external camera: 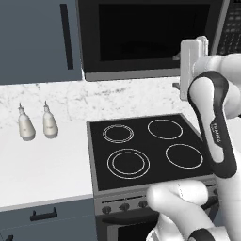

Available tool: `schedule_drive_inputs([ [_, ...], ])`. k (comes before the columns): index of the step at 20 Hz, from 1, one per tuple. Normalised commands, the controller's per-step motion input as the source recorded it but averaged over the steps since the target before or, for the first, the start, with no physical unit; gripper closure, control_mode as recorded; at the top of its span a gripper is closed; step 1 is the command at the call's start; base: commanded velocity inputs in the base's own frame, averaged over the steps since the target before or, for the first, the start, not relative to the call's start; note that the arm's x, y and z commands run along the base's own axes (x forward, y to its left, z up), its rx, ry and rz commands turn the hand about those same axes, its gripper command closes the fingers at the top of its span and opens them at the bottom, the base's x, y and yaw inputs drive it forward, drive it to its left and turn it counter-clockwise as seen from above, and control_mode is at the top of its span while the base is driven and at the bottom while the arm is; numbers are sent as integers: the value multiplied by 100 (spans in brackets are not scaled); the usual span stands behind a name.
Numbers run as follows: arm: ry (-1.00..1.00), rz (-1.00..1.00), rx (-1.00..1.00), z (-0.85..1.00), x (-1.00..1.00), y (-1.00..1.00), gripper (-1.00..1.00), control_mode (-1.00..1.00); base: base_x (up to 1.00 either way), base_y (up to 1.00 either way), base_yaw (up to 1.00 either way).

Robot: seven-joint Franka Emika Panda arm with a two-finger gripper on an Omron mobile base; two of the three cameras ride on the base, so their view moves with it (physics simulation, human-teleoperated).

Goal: Pick the bell pepper from the sink and place it in the bowl. Then pick the bowl and place it in the microwave. Then close the microwave door and press the start button.

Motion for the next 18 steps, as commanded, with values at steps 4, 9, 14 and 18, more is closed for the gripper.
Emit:
schedule_drive_inputs([
  [4,7,-2,9,0,-54,-85,-100,-100,0,0,0],
  [9,4,0,6,-5,-52,-85,-100,-100,0,0,0],
  [14,0,0,3,-17,-56,-65,-100,-100,0,0,0],
  [18,2,-1,2,-10,-48,-28,-100,-100,0,0,0],
])
